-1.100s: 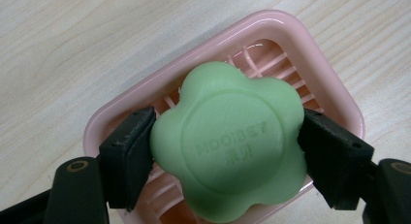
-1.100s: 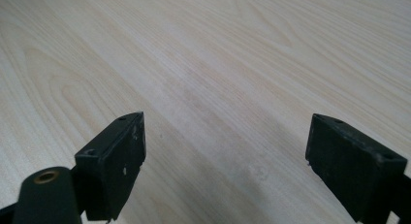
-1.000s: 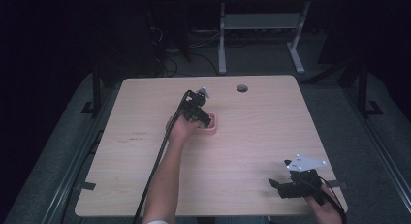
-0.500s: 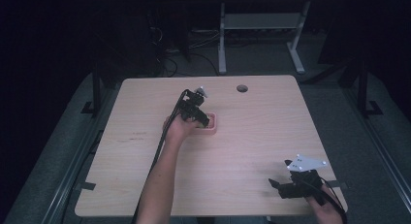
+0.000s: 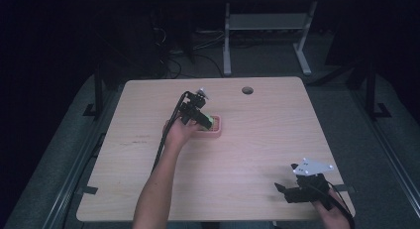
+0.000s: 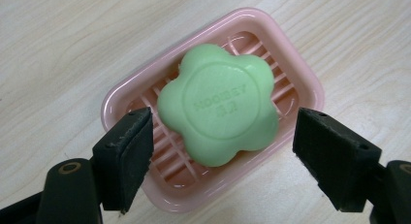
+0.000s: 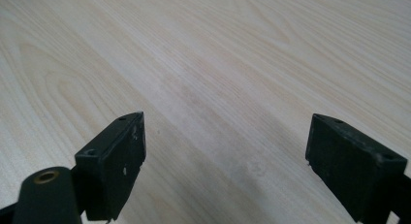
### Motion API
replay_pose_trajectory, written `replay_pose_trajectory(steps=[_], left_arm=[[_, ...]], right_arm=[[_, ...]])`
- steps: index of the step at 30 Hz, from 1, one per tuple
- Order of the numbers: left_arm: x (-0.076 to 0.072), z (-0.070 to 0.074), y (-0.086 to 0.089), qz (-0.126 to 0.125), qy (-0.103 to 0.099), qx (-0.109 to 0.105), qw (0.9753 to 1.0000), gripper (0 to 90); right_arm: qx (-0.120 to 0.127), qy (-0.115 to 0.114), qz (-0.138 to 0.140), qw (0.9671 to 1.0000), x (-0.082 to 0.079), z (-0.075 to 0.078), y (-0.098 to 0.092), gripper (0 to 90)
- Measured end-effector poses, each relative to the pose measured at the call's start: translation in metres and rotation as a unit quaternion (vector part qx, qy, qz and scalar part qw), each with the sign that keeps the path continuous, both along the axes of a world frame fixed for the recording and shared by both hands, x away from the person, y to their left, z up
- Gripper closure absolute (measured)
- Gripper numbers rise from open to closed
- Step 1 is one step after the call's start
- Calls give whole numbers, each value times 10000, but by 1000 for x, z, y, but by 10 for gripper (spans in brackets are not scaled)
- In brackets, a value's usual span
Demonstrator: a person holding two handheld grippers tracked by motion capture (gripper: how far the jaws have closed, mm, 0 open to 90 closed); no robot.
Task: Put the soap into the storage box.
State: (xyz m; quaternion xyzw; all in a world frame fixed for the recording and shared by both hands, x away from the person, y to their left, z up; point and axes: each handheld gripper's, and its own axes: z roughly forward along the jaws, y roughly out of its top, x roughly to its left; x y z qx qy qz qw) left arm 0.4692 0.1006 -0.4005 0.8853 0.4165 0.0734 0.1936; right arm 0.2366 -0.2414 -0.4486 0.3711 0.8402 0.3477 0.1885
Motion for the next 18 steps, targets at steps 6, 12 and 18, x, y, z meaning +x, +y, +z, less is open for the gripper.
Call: replay_pose_trajectory(steps=[6,12,18], left_arm=[[-6,2,-1,-107,-59,-4,9999,224],[-15,7,-3,-248,-149,-15,9996,224],[-22,8,-4,-329,-159,-49,9993,224]], right_arm=[[9,14,-27,10000,0,0,-1,138],[25,42,-40,10000,-1,0,1,138],[24,37,-51,10000,-1,0,0,138]])
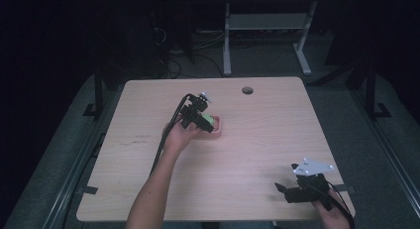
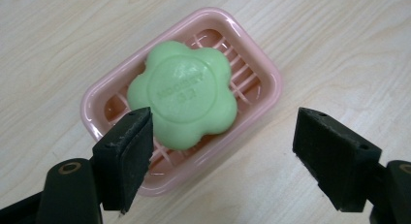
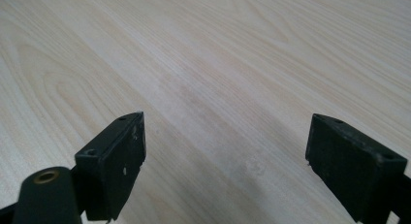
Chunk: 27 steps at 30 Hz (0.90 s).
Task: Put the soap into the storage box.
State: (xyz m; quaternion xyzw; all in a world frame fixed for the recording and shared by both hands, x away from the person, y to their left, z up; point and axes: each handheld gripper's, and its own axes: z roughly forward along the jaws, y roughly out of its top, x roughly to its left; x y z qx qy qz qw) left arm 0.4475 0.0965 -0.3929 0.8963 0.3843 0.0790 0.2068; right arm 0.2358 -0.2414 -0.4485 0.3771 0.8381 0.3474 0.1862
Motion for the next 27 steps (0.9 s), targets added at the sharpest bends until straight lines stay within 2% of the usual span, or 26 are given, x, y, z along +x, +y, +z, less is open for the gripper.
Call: replay_pose_trajectory(steps=[11,16,20,24,27], left_arm=[[-9,-3,4,-23,-46,-62,10000,224],[-15,2,10,-32,-94,-169,9998,224],[-19,5,13,-137,-112,-146,9997,224],[-23,6,17,-139,-127,-184,9997,224],[-28,7,20,-170,-57,-211,9996,223]], right_arm=[[-73,13,15,10000,2,-3,0,139],[-25,7,-49,10000,2,-3,0,138],[-26,8,-95,10000,2,-4,-2,139],[7,30,-127,9999,2,-4,-2,138],[24,30,-165,9999,2,-5,-3,138]])
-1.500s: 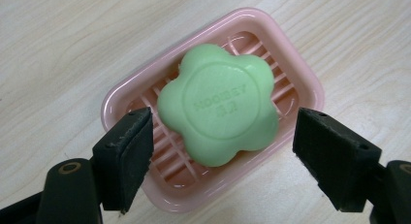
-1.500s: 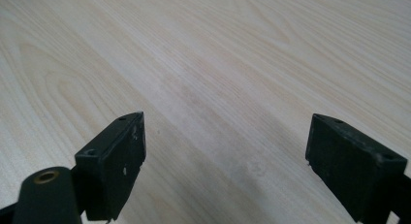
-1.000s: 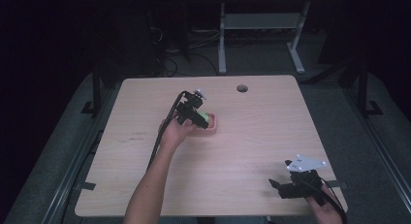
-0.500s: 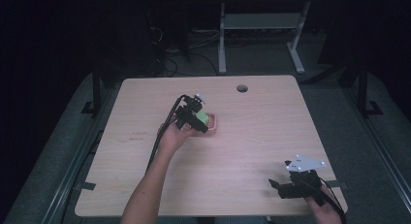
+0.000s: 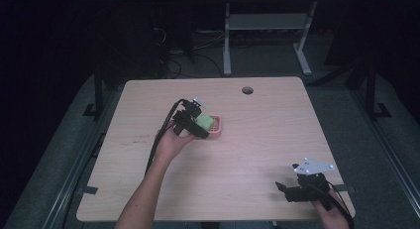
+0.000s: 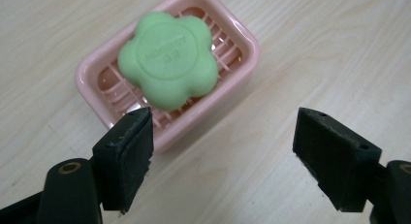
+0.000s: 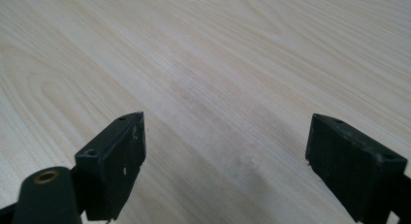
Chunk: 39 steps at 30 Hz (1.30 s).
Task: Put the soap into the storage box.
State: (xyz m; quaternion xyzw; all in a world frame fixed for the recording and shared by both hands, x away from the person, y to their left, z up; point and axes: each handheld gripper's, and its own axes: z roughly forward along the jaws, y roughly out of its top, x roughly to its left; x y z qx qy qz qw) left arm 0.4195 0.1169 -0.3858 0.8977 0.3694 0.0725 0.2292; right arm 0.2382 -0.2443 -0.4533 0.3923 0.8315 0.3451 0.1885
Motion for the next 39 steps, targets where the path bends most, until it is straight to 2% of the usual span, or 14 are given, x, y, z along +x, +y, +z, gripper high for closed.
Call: replay_pose_trajectory(steps=[6,7,19,24,39], left_arm=[[-7,2,3,-64,-47,-41,10000,223],[-8,3,3,-110,-30,12,9999,222],[-24,-5,13,-217,2,25,9998,220],[-30,-6,19,-184,12,-13,9998,216],[-54,-9,32,-285,-3,-149,9995,213]], right_arm=[[16,23,-51,10000,1,-1,-2,138],[10,25,-47,10000,2,-1,-2,139],[-8,19,-91,10000,3,-3,-2,139],[-11,27,-99,9999,3,-3,-2,138],[-37,20,-188,9998,4,-5,-3,138]])
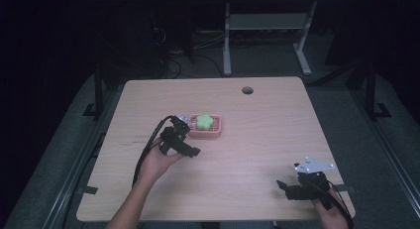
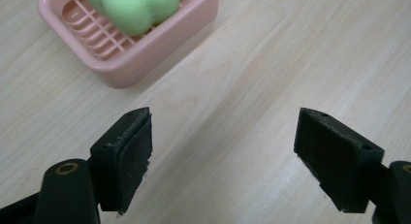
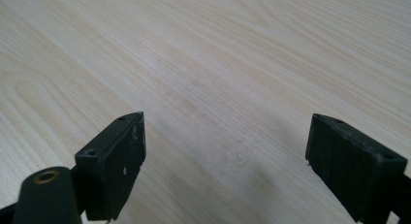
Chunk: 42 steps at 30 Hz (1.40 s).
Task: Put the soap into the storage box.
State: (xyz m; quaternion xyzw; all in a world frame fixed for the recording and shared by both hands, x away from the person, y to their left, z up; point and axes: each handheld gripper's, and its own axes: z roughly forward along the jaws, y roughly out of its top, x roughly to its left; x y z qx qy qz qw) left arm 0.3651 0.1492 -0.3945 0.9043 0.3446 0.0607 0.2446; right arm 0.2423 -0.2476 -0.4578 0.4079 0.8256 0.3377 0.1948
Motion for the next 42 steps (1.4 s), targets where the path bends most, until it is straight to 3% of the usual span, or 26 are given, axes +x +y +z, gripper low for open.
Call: replay_pose_trajectory(steps=[6,26,42], left_arm=[[-11,-1,4,-46,-65,16,10000,212],[-37,-10,23,-72,49,6,10000,212],[-56,-16,34,-29,10,24,10000,213]], right_arm=[[16,-15,-32,10000,0,0,-1,139],[-21,-33,-107,9999,1,-1,-2,138],[-41,-35,-140,9999,1,-1,-2,138]])
